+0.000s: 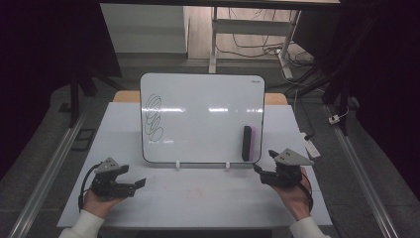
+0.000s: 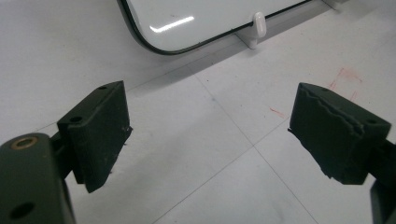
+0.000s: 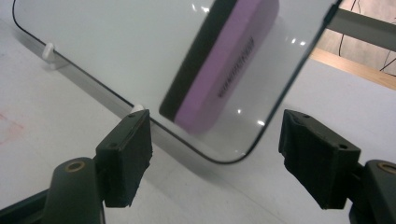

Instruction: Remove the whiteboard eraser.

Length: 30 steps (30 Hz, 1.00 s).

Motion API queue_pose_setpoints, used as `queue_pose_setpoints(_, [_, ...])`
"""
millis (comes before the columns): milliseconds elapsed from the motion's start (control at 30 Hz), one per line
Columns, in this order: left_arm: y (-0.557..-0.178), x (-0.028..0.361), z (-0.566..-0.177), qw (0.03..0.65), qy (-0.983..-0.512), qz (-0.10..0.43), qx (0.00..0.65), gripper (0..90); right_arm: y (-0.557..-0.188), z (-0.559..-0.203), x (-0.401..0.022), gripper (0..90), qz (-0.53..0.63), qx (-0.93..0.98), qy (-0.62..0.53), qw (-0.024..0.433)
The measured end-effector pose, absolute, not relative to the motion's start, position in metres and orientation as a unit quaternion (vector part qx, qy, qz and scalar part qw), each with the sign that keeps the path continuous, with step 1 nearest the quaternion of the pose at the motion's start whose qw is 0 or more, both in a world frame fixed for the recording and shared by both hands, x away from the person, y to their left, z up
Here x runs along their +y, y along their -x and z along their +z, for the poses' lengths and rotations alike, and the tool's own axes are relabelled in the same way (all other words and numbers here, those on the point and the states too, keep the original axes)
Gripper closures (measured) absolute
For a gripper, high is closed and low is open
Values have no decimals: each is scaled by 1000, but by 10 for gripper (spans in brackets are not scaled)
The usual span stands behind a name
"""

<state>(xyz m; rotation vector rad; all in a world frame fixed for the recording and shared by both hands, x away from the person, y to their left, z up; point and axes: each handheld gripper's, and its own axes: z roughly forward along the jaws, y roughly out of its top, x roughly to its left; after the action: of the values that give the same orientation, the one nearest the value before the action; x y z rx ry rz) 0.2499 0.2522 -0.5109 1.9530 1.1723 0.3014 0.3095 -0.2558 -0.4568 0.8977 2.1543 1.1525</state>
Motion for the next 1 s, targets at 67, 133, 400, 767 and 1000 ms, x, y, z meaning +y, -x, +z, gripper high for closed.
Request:
queue_pose_setpoints(67, [-250, 252, -511, 411, -775, 119, 465, 131, -313, -454, -246, 269, 420, 800, -333, 269])
queue_pose_setpoints(133, [-250, 253, -511, 410, -776, 119, 464, 130, -315, -451, -239, 281, 416, 802, -335, 269])
queue_pose_setpoints(400, [-250, 253, -512, 409, -778, 118, 462, 129, -329, -448, -214, 343, 387, 798, -360, 290])
queue_pose_setpoints(767, [-249, 254, -513, 407, -777, 119, 466, 128, -333, -454, -201, 455, 371, 786, -389, 306])
queue_pose_setpoints(1000, [-250, 254, -514, 406, -777, 118, 465, 128, -333, -456, -200, 517, 372, 777, -404, 307])
